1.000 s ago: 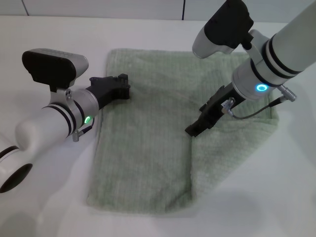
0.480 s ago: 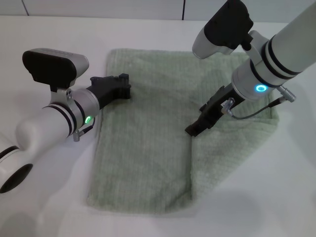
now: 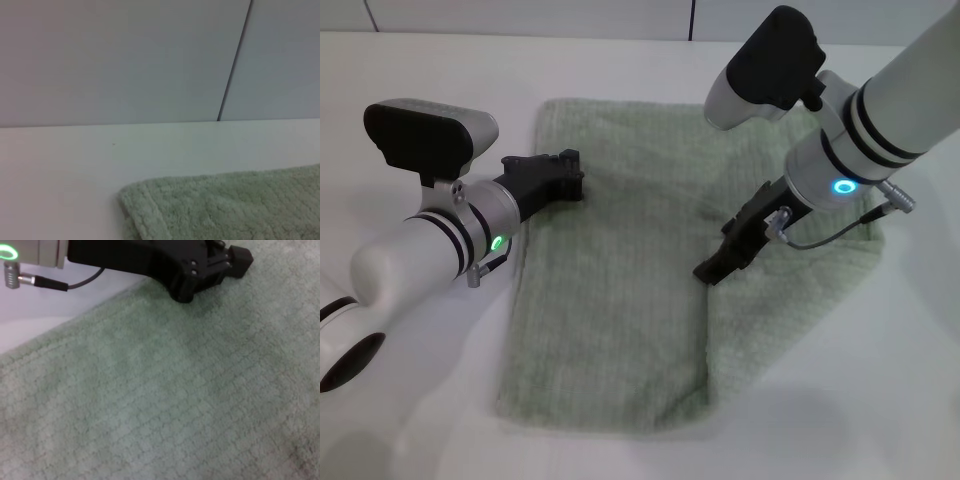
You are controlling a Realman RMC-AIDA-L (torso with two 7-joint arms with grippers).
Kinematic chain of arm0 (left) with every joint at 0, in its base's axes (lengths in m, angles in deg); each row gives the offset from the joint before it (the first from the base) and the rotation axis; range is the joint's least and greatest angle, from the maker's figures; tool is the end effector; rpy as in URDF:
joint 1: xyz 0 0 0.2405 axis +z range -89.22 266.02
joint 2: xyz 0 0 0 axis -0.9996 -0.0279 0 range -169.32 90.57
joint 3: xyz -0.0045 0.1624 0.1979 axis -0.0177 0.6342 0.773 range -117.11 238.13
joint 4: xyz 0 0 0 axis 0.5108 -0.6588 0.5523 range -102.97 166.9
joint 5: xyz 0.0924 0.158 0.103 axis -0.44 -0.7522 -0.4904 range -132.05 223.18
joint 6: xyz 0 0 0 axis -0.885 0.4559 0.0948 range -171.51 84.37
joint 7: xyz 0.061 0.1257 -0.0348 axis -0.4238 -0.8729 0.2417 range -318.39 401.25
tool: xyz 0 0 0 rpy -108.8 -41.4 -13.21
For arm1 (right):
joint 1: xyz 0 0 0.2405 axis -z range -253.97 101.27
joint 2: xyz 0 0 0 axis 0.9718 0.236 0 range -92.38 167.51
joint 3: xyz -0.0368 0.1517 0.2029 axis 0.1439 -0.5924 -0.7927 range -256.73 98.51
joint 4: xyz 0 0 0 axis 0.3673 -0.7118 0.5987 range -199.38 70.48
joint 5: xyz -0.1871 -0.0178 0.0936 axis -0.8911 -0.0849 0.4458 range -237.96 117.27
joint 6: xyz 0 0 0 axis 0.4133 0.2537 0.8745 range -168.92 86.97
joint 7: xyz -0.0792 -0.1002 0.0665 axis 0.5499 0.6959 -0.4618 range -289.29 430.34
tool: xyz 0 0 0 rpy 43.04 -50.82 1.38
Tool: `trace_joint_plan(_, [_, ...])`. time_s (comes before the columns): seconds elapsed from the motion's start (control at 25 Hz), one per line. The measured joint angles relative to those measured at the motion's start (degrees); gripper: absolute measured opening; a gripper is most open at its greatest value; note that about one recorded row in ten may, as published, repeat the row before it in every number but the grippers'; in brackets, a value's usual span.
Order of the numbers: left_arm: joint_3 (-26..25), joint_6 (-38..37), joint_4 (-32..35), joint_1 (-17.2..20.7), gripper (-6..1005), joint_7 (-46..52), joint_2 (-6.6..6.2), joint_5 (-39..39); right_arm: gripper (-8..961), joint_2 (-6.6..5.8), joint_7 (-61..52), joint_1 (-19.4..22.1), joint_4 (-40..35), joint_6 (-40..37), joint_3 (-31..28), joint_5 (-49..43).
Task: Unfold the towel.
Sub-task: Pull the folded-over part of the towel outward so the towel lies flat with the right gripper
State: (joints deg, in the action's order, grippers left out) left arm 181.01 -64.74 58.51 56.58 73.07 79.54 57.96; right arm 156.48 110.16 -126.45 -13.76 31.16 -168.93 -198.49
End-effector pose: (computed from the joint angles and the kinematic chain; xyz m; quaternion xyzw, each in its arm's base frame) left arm -0.2715 0.3773 -0.1014 -0.8131 -0.3687 -0.1735 0.4158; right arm 0.1490 0.3835 -0.0797 -0.9493 0.2368 -0.1749 0.1102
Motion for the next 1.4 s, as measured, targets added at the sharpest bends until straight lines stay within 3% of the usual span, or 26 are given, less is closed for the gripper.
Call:
trace_joint_plan(0.24, [0.0,0.0,0.0,0.09,-2,0.01,0.0,0.0,721,0.0,-0.01,0.0,-0.01,-0.21,0.36,0.34])
trace_joint_plan(0.44, [0.0,0.0,0.18,0.09,-2,0.01,0.0,0.0,495,0.0,-0.02,-0.46,-1.27,-0.36,0.47,0.34])
trace_joint_plan(0.88, [0.0,0.0,0.21,0.09,-2,0.0,0.0,0.0,322,0.0,-0.01,-0.61,-1.31,-0.39,0.53,0.22])
trace_joint_plan(1.12, [0.0,-0.01,0.2,0.09,-3,0.0,0.01,0.0,284,-0.08,0.68,-0.61,-1.3,-0.78,0.42,-0.02])
trace_joint_plan(1.2, [0.0,0.0,0.24,0.09,-3,0.01,0.0,0.0,111,-0.09,0.68,-0.61,-1.3,-0.95,0.31,-0.08])
trace_joint_plan(1.4, [0.0,0.0,0.26,0.11,-3,0.0,-0.03,0.0,93,-0.09,0.7,-0.52,-1.33,-1.62,0.19,-0.26])
